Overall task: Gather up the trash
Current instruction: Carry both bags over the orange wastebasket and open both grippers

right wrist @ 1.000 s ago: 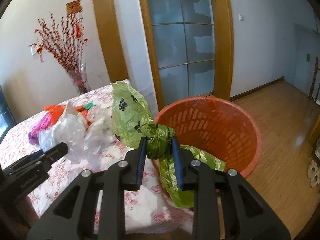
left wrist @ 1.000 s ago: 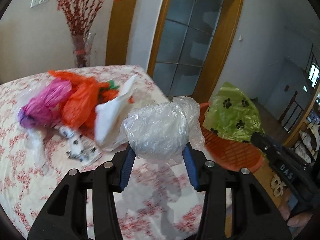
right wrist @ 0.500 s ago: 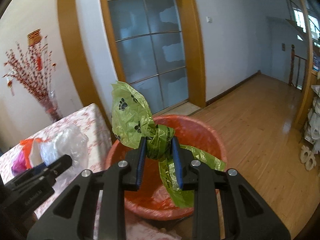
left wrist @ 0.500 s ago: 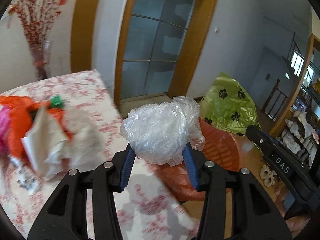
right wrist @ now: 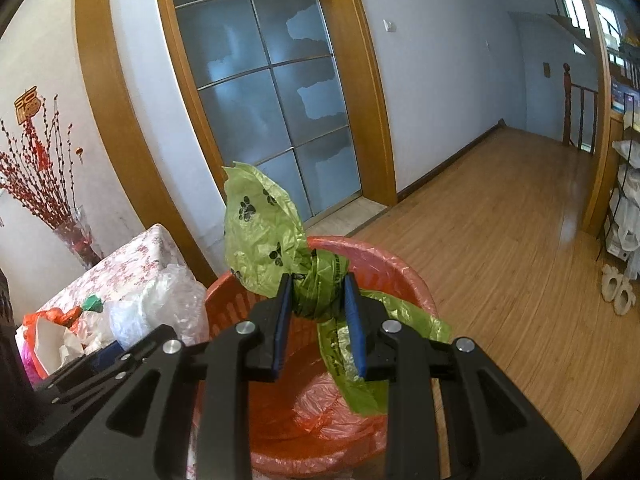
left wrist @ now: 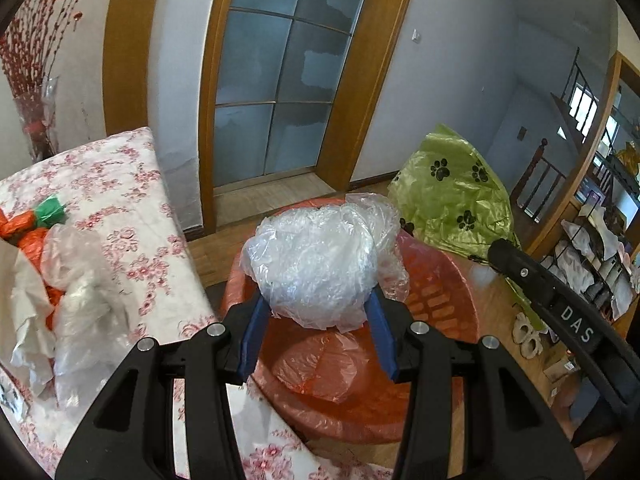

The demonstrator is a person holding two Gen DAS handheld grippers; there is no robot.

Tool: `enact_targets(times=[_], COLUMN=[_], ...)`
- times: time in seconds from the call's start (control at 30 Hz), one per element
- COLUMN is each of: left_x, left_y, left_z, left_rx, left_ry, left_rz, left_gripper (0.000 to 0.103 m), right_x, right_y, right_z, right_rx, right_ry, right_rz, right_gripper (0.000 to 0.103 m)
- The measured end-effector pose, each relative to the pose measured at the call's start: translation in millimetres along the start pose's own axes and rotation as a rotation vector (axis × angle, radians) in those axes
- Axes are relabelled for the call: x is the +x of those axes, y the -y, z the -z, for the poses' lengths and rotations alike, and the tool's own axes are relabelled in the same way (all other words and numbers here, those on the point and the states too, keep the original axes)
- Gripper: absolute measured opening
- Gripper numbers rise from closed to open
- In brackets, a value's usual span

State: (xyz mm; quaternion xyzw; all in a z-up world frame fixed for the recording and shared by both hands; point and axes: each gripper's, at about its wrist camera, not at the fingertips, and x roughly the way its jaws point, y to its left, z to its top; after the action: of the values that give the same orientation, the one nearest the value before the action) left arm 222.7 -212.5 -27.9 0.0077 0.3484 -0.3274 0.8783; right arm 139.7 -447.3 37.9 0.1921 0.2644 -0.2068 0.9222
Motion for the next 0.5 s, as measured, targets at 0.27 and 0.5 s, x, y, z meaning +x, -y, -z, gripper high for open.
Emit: enact_targets(times=[0.27, 0.5], left_x=[13.9, 16.7], left_y=[3.6, -2.0], left_z=[0.0, 6.6], left_rx=[0.01, -0.011], left_ry=[-0.026, -0.047], left_rz=[0.003, -0.028], left_gripper=[0.052, 0.074], right_x=[16.2, 20.5], right_y=[3.6, 11.2], right_z=[-4.0, -6.6], right_rx=[0.04, 0.056], right_ry=[-0.022, -0.033], right_rz=[-0.025, -0.032], right_gripper=[0.031, 0.044])
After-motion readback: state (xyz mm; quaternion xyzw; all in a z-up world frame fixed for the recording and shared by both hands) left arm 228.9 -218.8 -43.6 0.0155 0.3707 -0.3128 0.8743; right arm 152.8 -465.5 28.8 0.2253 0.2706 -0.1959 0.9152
